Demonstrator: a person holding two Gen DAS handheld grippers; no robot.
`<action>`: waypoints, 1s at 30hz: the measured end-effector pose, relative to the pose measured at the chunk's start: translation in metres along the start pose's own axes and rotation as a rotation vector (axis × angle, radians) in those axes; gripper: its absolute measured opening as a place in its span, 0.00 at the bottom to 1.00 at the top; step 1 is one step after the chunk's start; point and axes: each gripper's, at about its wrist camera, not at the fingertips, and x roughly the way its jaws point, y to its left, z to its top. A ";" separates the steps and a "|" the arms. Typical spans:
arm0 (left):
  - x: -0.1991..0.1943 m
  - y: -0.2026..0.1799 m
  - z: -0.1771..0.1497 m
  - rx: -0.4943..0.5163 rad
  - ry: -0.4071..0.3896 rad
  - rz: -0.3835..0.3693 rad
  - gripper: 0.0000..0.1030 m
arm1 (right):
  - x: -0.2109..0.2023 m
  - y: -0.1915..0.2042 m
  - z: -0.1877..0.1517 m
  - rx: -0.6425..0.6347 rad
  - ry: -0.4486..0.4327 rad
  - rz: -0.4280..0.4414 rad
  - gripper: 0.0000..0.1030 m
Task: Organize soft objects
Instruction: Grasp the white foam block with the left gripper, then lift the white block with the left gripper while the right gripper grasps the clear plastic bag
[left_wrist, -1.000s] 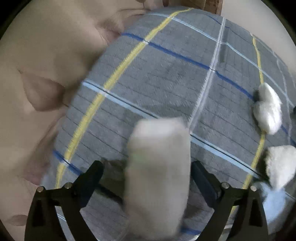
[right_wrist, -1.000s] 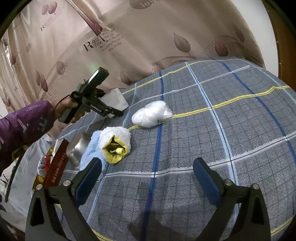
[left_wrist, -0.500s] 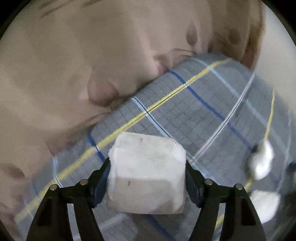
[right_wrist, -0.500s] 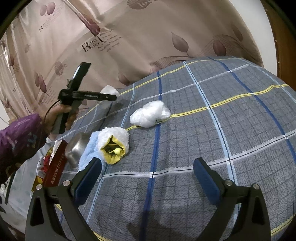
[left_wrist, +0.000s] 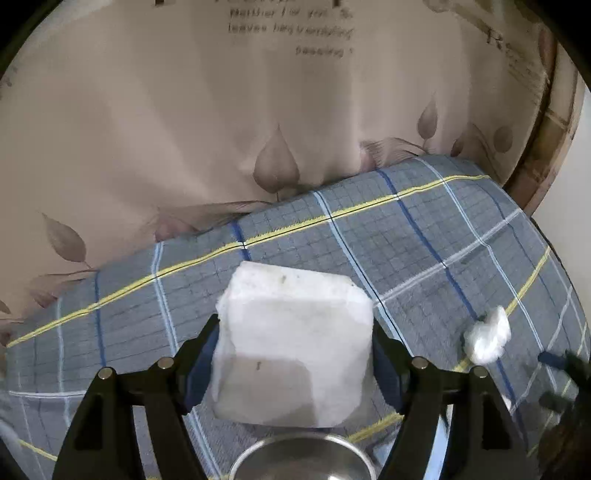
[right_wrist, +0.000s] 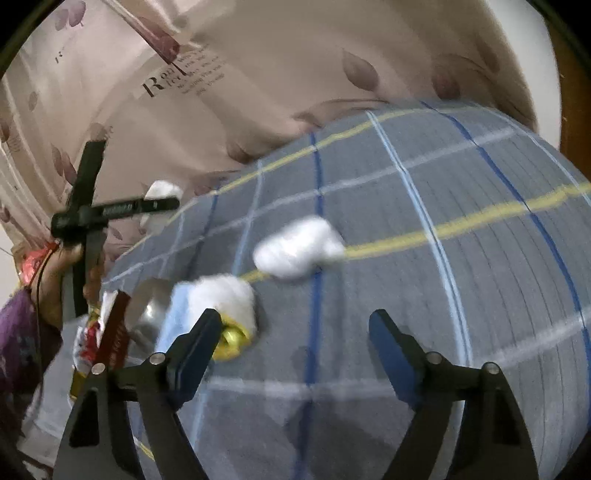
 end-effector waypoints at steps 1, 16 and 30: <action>-0.005 0.000 -0.003 0.005 -0.007 0.001 0.74 | 0.004 0.004 0.007 -0.001 0.005 -0.001 0.77; -0.060 0.002 -0.038 -0.004 -0.072 0.019 0.75 | 0.078 0.011 0.046 0.094 0.134 -0.064 0.43; -0.116 0.038 -0.085 -0.152 -0.130 0.034 0.75 | 0.053 0.077 0.065 -0.063 0.055 0.095 0.25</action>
